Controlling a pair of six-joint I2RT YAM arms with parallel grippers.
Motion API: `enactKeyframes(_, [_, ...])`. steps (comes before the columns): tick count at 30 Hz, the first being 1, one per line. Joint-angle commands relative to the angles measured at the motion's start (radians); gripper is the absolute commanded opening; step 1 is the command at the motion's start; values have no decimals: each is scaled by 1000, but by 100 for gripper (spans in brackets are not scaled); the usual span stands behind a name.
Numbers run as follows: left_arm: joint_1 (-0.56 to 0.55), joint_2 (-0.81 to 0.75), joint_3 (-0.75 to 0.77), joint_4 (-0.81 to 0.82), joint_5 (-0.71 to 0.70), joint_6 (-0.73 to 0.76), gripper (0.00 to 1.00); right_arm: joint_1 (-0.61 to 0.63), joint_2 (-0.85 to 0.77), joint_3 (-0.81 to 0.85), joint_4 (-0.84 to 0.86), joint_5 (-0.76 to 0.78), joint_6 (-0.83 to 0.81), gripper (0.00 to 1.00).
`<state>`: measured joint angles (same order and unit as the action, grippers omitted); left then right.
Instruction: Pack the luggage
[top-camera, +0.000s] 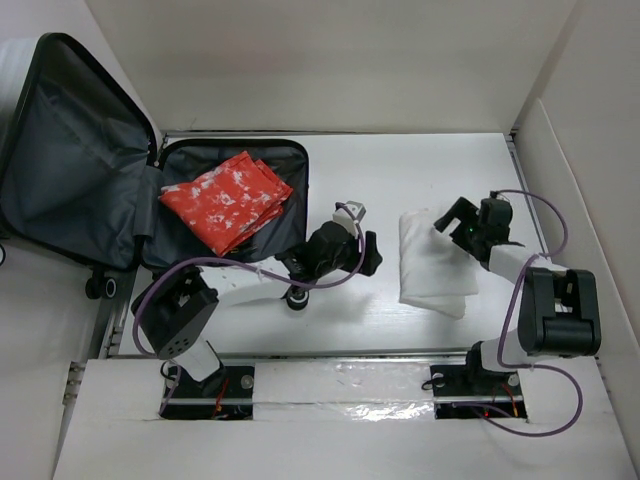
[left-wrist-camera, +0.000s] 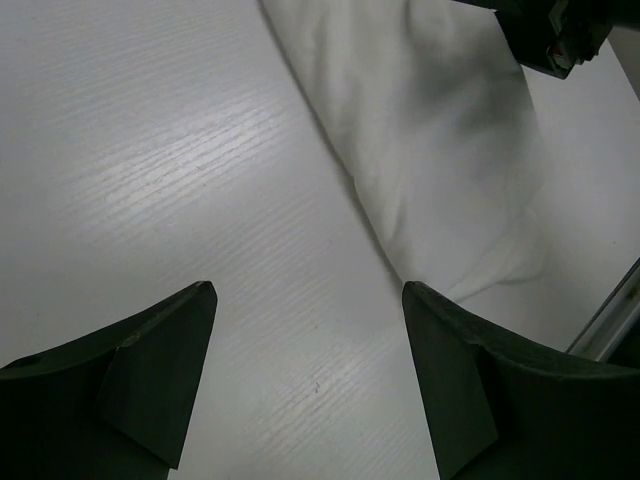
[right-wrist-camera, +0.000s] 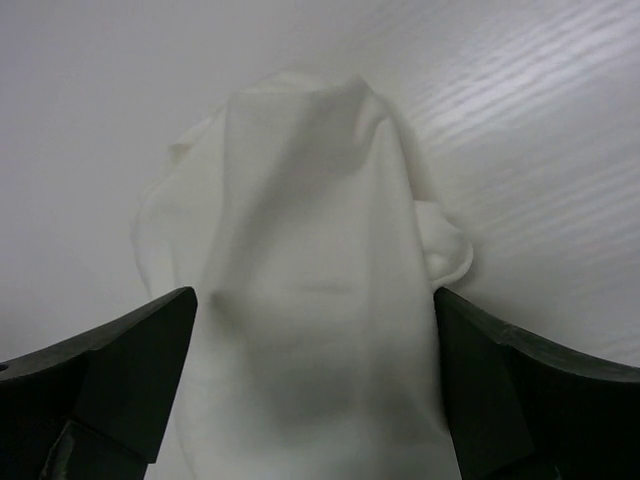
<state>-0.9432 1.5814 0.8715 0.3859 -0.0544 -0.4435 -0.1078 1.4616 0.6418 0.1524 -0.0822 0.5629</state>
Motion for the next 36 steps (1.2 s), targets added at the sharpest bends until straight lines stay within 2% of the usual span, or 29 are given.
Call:
enactKeyframes(1, [24, -32, -6, 76, 86, -34, 73, 52, 23, 97, -20, -45, -60, 99])
enactKeyframes(4, [33, 8, 21, 59, 93, -41, 73, 101, 104, 173, -24, -134, -74, 98])
enactKeyframes(6, [43, 43, 33, 54, 102, -55, 73, 126, 129, 182, -7, -160, -57, 95])
enactKeyframes(9, [43, 83, 31, 68, 129, -99, 73, 146, 120, 150, 67, -180, -20, 96])
enactKeyframes(11, [52, 115, 27, 94, 152, -147, 73, 146, 70, 150, 55, -133, -30, 100])
enactKeyframes(16, [52, 196, 34, 204, 205, -271, 73, 146, -96, 170, -51, 39, -67, 100])
enactKeyframes(19, [43, 256, 72, 222, 173, -331, 74, 146, -204, 154, -74, 112, -87, 100])
enactKeyframes(20, [34, 284, 104, 212, 124, -348, 77, 134, -251, 136, -77, 119, -92, 100])
enactKeyframes(25, [14, 391, 259, 65, -30, -310, 78, 123, -383, 73, -76, 92, -97, 100])
enactKeyframes(29, [-37, 532, 444, -163, -160, -244, 77, 123, -486, 38, -67, 35, -95, 100])
enactKeyframes(34, [-75, 611, 564, -260, -223, -219, 74, 123, -598, 30, -112, 22, -103, 100])
enactKeyframes(36, [-84, 650, 618, -298, -239, -215, 69, 123, -645, 13, -102, 12, -107, 100])
